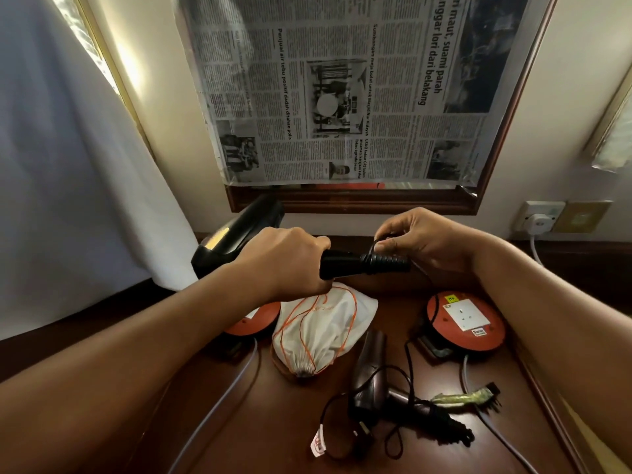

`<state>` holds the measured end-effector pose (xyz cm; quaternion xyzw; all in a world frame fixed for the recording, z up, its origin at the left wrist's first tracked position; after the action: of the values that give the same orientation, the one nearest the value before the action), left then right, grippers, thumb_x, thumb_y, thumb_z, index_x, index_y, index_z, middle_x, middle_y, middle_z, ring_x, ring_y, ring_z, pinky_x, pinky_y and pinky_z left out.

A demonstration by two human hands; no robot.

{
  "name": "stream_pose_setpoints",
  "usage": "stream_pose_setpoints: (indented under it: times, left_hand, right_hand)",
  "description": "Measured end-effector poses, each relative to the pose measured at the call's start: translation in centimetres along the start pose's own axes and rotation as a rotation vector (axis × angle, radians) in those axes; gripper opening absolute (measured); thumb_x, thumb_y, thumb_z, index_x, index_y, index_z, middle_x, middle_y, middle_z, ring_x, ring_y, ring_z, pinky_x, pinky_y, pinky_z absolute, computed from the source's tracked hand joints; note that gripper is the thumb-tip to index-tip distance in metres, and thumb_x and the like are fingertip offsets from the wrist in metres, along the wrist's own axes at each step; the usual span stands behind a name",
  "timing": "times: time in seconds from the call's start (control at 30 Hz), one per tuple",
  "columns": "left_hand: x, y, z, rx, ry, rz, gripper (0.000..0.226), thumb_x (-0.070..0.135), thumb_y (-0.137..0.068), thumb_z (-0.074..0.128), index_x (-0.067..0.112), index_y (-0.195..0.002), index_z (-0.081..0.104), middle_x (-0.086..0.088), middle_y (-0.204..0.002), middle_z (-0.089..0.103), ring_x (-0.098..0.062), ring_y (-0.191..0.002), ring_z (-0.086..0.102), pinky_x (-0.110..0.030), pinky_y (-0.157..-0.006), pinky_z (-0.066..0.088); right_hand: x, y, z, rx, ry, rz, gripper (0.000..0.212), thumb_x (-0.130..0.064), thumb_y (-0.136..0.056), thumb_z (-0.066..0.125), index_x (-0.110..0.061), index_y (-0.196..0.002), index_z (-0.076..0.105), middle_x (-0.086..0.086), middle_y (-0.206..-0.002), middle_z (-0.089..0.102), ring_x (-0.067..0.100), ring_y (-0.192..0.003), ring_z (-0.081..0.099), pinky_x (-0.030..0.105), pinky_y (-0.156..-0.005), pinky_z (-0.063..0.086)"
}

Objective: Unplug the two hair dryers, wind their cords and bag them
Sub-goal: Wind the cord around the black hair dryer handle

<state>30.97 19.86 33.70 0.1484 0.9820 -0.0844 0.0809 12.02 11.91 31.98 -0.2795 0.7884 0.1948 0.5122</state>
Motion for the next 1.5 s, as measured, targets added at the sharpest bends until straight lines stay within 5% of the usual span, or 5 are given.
stream_pose_setpoints:
  times: [0.1,0.23,1.13,1.23,1.5]
  left_hand:
    - [0.4,-0.2,0.2,-0.010,-0.015,0.003,0.028,0.050,-0.086,0.054,0.027,-0.101,0.054,0.008,-0.077,0.057,-0.011,-0.066,0.054,-0.026,-0.060,0.045]
    - [0.7,-0.4,0.8,-0.018,-0.024,0.010,0.030,0.049,-0.086,0.056,0.026,-0.106,0.056,0.007,-0.076,0.056,-0.011,-0.066,0.054,-0.025,-0.059,0.045]
    - [1.6,-0.2,4.8,-0.109,0.063,-0.098,0.018,0.041,-0.089,0.055,0.023,-0.091,0.050,0.007,-0.071,0.051,-0.010,-0.061,0.053,-0.026,-0.053,0.039]
    - [1.1,-0.2,5.2,-0.099,0.084,-0.134,0.022,0.048,-0.086,0.056,0.027,-0.086,0.047,0.008,-0.072,0.053,-0.009,-0.061,0.052,-0.027,-0.052,0.038]
    - [-0.6,-0.5,5.1,-0.063,0.148,-0.162,0.020,0.046,-0.084,0.058,0.029,-0.088,0.047,0.009,-0.072,0.053,-0.008,-0.061,0.051,-0.026,-0.052,0.036]
  right_hand:
    - [-0.8,0.0,-0.6,-0.015,0.100,-0.021,0.018,-0.014,-0.071,0.078,-0.003,-0.085,0.073,0.024,-0.083,0.066,0.023,-0.075,0.059,0.032,-0.072,0.048]
    - [-1.5,0.3,-0.4,-0.005,0.228,-0.042,0.010,-0.009,-0.076,0.076,-0.007,-0.086,0.075,0.015,-0.088,0.072,0.012,-0.076,0.064,0.019,-0.070,0.052]
    - [-3.0,2.9,3.8,-0.035,0.890,-0.077,0.026,-0.016,-0.091,0.051,-0.013,-0.107,0.070,-0.008,-0.091,0.057,0.010,-0.086,0.052,0.020,-0.073,0.042]
    - [-3.1,3.2,4.8,-0.024,0.880,-0.023,0.030,-0.015,-0.095,0.043,-0.009,-0.108,0.069,0.006,-0.098,0.061,0.019,-0.091,0.056,0.031,-0.081,0.047]
    - [-2.6,3.7,6.5,0.209,0.718,-0.012,0.024,-0.011,-0.094,0.044,-0.006,-0.101,0.067,0.005,-0.092,0.055,0.022,-0.082,0.055,0.030,-0.070,0.048]
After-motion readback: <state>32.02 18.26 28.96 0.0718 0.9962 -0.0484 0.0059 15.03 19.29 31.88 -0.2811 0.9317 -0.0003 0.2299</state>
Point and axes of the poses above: each hand's wrist, its own y-axis away from the middle knuckle, its own z-axis out of the palm, x = y × z, the point moved 3 cm from there along -y, towards the middle knuckle
